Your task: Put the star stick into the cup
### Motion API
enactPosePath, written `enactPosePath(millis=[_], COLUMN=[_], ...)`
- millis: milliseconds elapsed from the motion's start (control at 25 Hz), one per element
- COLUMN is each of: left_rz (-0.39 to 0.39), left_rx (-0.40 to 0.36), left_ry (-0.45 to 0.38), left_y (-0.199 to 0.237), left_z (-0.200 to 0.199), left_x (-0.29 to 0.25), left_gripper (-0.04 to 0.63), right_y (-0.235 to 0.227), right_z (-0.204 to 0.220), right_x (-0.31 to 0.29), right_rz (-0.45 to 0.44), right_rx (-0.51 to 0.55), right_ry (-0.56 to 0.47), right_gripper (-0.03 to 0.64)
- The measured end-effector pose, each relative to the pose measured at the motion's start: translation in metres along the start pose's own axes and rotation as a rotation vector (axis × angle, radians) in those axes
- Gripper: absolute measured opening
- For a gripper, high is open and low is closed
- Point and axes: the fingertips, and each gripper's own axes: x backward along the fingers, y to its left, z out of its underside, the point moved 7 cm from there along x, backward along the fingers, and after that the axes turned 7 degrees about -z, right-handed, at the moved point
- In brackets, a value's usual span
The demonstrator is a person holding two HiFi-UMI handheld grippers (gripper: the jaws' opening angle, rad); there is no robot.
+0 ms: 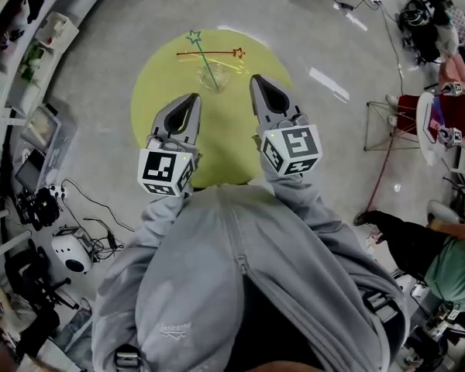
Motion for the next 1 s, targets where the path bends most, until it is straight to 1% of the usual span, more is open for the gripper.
enactPosePath(millis=[200, 400, 560, 640, 760, 1000], left_rz=[-0.034, -0.061, -0.086, -0.103, -0.109, -0.089], left_rx=[-0.018, -0.06, -0.087, -0.099, -0.102, -0.083], left_ry=[-0.045, -0.084, -0.133, -0.144, -0.146, -0.105], left_y=[-0.004, -0.013, -0.026, -0.031, -0.035, -0.04], left_z=[-0.027, -0.048, -0.068, -0.077, -0.083, -0.072], left_x=[0.019, 0.034, 0.047, 0.052, 0.054, 0.054], left_gripper=[0.017, 0.017, 0.017, 0.017, 0.017, 0.017], right_y=[0.014, 0.025, 0.035, 0.039, 0.042, 0.063], right_z=[-0.029, -0.052, -0.063, -0.064, -0.066, -0.058], right_x=[0.023, 0.044, 0.057, 0.06, 0.059, 0.054], right_rz=[0.003, -0.001, -0.006, -0.014, -0.026, -0.091], right_rx=[0.035, 0.066, 0.096, 0.106, 0.107, 0.103], right_ry=[-0.055, -0.114, -0.139, -0.144, -0.149, -0.132], right_gripper=[0.032, 0.032, 0.032, 0.032, 0.032, 0.032])
